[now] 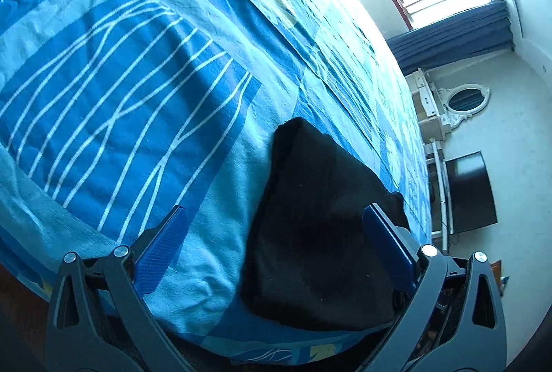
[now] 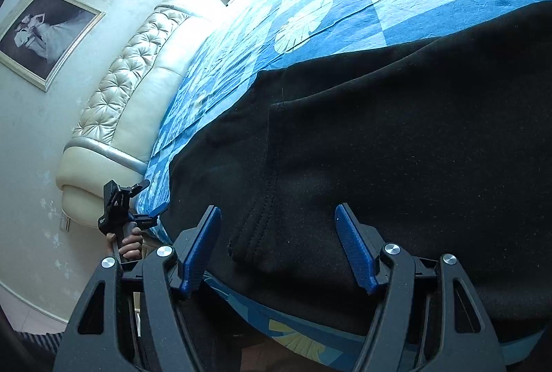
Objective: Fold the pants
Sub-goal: 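Grasp the trouser leg end with the left gripper and lift it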
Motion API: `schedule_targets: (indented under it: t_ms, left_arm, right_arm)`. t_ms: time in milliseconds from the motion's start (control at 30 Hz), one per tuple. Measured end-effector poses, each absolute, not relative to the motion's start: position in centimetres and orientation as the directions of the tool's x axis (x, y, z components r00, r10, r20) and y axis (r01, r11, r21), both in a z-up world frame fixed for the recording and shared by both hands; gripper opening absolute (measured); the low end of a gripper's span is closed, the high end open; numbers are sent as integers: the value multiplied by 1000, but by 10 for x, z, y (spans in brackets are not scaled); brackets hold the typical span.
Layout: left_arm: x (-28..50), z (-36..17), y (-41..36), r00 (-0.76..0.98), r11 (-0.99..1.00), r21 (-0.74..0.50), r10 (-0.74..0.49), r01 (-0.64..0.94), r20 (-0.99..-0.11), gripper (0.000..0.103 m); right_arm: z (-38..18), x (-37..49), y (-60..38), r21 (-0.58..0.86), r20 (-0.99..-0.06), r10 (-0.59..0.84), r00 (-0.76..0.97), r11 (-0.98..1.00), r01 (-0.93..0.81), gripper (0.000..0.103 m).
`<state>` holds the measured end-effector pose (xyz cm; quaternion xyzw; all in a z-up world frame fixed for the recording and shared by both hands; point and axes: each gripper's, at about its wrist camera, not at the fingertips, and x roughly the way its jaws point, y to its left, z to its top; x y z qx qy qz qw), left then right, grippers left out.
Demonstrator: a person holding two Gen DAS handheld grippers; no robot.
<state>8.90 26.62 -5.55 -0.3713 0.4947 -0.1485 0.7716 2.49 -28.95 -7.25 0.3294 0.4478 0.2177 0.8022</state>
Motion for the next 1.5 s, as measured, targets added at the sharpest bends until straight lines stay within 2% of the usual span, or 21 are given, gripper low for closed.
schedule_targets:
  t_ms: [300, 400, 467, 500, 567, 667, 700, 733, 933, 1033, 1167, 1367, 1500]
  left_arm:
    - [109, -60, 216, 375, 733, -680, -638, 26, -673, 101]
    - [118, -61, 206, 362, 694, -718, -683, 49, -635, 99]
    - [123, -64, 198, 334, 642, -765, -734, 54, -592, 84]
    - [126, -68, 192, 317, 630, -775, -746, 51, -586, 73]
    - [126, -70, 182, 319, 654, -754, -729, 63, -606, 66]
    - [127, -74, 180, 306, 656, -752, -729, 59, -612, 42]
    - [128, -77, 182, 294, 634, -772, -747, 44, -596, 35]
    - [128, -78, 183, 294, 623, -781, -753, 31, -589, 34]
    - [130, -53, 169, 302, 705, -709, -680, 19, -668, 29]
    - [129, -29, 160, 319, 709, -705, -673, 21, -668, 28]
    - [127, 11, 139, 339, 705, -706, -681, 66, -649, 28]
    - [122, 59, 79, 327, 748, -639, -657, 178, -679, 28]
    - [116, 83, 21, 320, 782, -547, -622, 298, -715, 28]
  right_arm:
    - [-70, 25, -285, 716, -579, 634, 513, 696, -51, 68]
    - [-71, 23, -285, 714, -577, 633, 517, 698, -57, 68]
    - [-71, 23, -285, 714, -574, 633, 520, 697, -60, 68]
    - [-71, 22, -285, 714, -572, 633, 522, 697, -64, 68]
    - [-71, 21, -285, 714, -567, 633, 527, 697, -69, 68]
    - [-71, 20, -284, 708, -567, 629, 533, 702, -76, 68]
    - [-71, 20, -284, 706, -568, 626, 534, 705, -76, 68]
    - [-70, 20, -284, 704, -569, 624, 536, 706, -77, 68]
    - [-67, 19, -284, 704, -565, 616, 549, 707, -68, 69]
    - [-64, 15, -289, 715, -549, 609, 573, 697, -56, 69]
    - [-59, 6, -316, 766, -470, 587, 660, 642, -26, 69]
    - [-61, -23, -396, 826, -361, 381, 851, 554, 102, 75]
    - [-64, -43, -440, 805, -374, 210, 903, 557, 204, 78]
